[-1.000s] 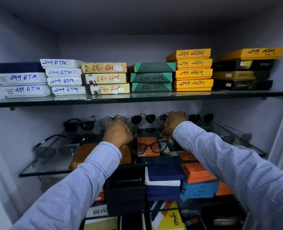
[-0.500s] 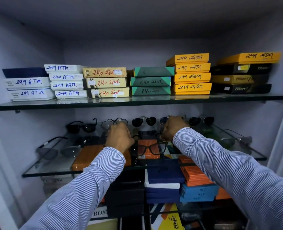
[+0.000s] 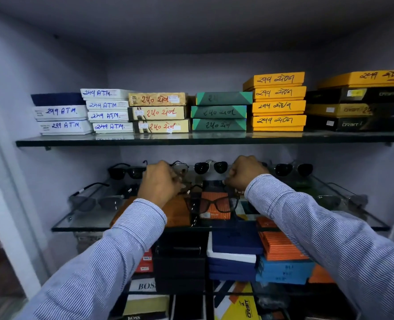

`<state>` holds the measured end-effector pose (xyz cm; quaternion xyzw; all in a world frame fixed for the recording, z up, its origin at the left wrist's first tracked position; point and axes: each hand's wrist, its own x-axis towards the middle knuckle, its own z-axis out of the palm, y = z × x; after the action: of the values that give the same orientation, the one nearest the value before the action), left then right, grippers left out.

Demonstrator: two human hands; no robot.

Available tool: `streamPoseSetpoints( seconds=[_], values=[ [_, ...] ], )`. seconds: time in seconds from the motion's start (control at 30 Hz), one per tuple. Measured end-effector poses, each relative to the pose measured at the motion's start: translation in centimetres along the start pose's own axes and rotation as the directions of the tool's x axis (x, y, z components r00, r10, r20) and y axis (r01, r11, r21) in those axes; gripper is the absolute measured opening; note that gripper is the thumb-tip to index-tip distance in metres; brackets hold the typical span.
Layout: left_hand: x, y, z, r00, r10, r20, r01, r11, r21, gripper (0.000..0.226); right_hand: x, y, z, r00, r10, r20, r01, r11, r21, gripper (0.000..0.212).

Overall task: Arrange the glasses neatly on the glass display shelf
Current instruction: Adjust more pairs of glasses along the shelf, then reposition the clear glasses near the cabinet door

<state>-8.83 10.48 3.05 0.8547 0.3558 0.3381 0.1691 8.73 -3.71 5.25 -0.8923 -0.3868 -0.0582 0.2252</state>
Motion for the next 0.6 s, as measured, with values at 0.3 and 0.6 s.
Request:
streamPoseSetpoints(
  seconds=[0.3, 0.6],
  values=[
    [2.6, -4.7, -2.5, 0.997, 0.064, 0.04, -0.067, 0.994, 0.083, 0.021, 1.8, -8.2, 3.4, 0.993, -0.105, 0.045, 0.103, 0.994, 0.045, 0.018],
    [3.5, -5.6, 0.5, 0.962, 0.161, 0.219, -0.196, 0.969, 0.148, 0.026, 4.7, -11.5, 5.9, 0.973, -0.007, 0.229, 0.058, 0.975, -0.216, 0.031]
  ],
)
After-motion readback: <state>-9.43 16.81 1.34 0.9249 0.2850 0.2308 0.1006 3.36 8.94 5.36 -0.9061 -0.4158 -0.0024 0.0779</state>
